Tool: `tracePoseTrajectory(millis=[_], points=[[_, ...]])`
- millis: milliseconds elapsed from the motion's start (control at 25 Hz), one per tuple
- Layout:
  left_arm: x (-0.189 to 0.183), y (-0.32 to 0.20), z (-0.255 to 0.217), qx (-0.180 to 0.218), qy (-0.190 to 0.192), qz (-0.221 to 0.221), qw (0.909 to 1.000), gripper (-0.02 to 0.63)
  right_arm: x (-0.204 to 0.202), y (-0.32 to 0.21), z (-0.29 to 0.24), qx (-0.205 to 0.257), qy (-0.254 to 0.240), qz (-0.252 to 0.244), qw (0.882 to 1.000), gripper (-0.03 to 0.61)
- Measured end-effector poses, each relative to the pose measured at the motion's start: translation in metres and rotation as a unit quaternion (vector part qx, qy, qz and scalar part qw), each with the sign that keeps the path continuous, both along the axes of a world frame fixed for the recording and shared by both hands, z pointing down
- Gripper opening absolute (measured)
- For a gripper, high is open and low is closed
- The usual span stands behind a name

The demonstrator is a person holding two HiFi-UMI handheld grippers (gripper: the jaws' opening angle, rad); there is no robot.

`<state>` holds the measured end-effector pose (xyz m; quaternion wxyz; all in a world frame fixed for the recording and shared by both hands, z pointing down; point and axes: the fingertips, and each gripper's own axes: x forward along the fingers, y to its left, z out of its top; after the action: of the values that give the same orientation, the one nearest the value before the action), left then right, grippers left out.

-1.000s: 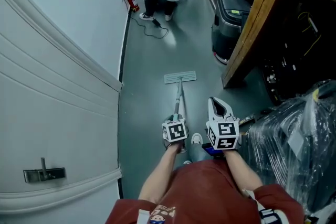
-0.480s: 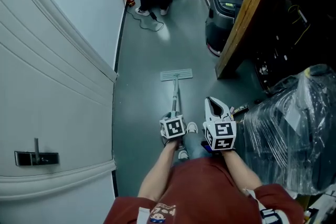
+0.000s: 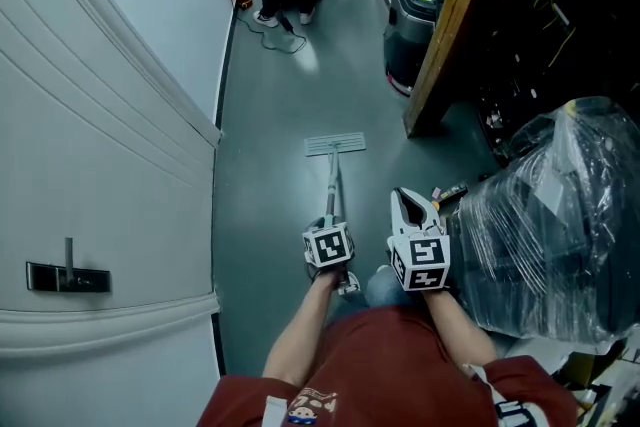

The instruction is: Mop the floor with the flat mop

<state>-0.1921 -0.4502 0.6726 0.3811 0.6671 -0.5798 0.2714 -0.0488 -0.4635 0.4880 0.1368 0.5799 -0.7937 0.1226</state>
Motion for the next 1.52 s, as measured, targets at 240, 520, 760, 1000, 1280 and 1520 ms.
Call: tracePoseTrajectory(millis=[240, 520, 760, 1000, 1280, 1520], points=[[0.01, 0.044, -0.009, -0.008, -0.027, -0.012, 0.9995, 0.127, 0.016, 0.039, -0.002, 0.006, -0.003, -0.014, 1.0, 0.018], [0.063, 0.094, -0.01, -0.003, 0.006, -0.026, 0.9996, 0.127, 0.07, 0.103, 0.004, 0.004, 0.002, -0.018, 1.0, 0.018], [0.088, 0.148, -0.013, -0.009, -0.018, -0.025, 0.9995, 0.127, 0.105, 0.155, 0.006, 0.007, -0.008, -0.013, 1.0, 0.018], [0.115, 0.196, -0.021, -0.003, -0.008, -0.024, 0.9997, 0.127, 0.127, 0.2, -0.005, 0.022, -0.025, -0.014, 0.999, 0.018], [0.124, 0.248, -0.028, -0.014, -0.006, -0.022, 0.9997, 0.127, 0.133, 0.251, -0.006, 0.013, -0.029, -0.014, 0.999, 0.018], [0.119, 0.286, -0.024, -0.014, -0.001, -0.02, 0.9997, 0.127, 0.126, 0.286, -0.004, 0.014, -0.03, -0.009, 0.999, 0.018]])
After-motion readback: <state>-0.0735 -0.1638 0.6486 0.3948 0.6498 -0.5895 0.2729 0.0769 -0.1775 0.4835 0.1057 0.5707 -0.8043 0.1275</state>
